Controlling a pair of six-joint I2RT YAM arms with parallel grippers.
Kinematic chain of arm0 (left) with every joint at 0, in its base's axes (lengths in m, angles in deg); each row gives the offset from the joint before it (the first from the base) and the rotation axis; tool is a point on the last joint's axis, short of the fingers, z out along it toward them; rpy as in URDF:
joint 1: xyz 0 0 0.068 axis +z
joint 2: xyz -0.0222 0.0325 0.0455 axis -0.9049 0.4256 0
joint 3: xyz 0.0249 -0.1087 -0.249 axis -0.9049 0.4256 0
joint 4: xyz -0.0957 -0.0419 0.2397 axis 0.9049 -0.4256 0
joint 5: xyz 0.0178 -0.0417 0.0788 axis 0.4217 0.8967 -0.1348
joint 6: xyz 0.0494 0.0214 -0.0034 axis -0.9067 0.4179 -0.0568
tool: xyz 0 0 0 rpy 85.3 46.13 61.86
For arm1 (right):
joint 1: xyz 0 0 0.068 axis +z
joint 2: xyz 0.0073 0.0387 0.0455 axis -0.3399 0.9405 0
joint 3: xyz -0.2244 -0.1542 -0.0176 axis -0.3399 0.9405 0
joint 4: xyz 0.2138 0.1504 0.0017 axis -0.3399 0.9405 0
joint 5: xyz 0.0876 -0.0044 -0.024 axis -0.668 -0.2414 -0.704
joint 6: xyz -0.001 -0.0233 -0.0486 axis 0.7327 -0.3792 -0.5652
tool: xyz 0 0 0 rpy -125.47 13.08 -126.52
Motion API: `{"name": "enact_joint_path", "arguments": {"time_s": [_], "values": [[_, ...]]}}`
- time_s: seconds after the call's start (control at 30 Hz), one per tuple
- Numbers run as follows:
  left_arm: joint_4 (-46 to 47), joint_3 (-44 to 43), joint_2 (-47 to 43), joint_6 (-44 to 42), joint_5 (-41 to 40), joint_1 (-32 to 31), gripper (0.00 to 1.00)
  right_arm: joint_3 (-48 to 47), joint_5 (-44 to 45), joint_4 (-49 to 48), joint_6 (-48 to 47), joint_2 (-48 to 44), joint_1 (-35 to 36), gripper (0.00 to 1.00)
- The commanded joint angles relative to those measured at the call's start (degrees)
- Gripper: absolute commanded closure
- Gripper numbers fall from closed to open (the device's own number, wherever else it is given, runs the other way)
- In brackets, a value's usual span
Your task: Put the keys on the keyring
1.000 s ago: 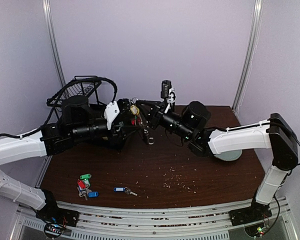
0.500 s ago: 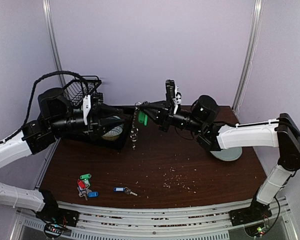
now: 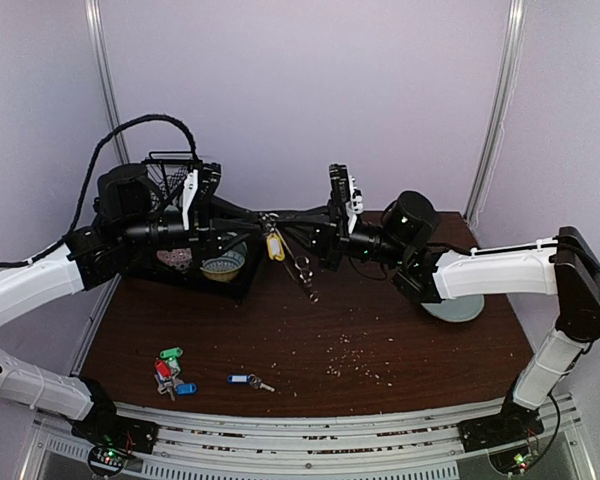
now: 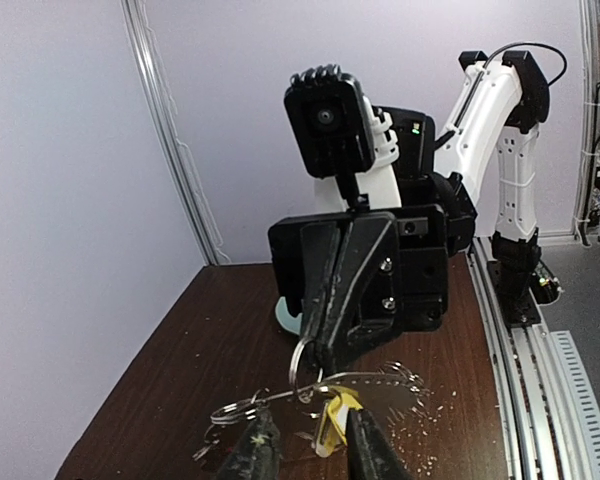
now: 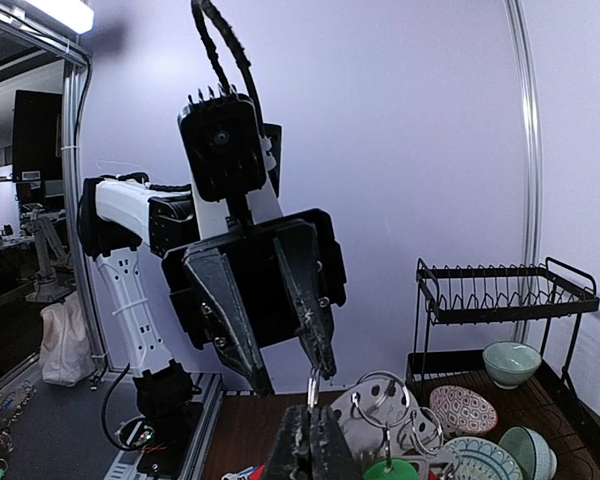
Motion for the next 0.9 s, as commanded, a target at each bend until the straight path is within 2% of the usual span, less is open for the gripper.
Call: {"name": "enact_joint_path", "arguments": {"time_s": [0.0, 0.4, 0.53, 0.6, 0.7, 0.87], "values": [[4.2, 0.2, 1.3, 2.4, 1.9, 0.0, 0.78, -1.0, -1.2, -4.1, 0.0, -0.7, 1.0, 1.0], [4.7, 0.4, 2.3, 3.2, 3.3, -0.1, 0.78, -2.6, -1.4, -2.2, -1.2, 0.4, 1.9, 1.0], [4.7, 0.5, 2.4, 3.1, 3.5, -0.4, 0.81, -2.9, -1.2, -1.4, -1.9, 0.6, 2.3, 1.0], [4.7, 0.6, 2.5, 2.9, 3.8, -0.6, 0.85, -3.1, -1.1, -0.9, -2.1, 0.7, 2.3, 1.0], [4.7, 0.7, 2.5, 2.5, 3.7, -0.8, 0.99, -3.3, -1.1, -0.1, -2.5, 0.7, 2.3, 1.0], [6.1, 1.7, 1.5, 2.2, 3.7, -0.8, 1.0, -3.3, -0.7, 2.9, -4.6, 0.2, 2.3, 1.0]]}}
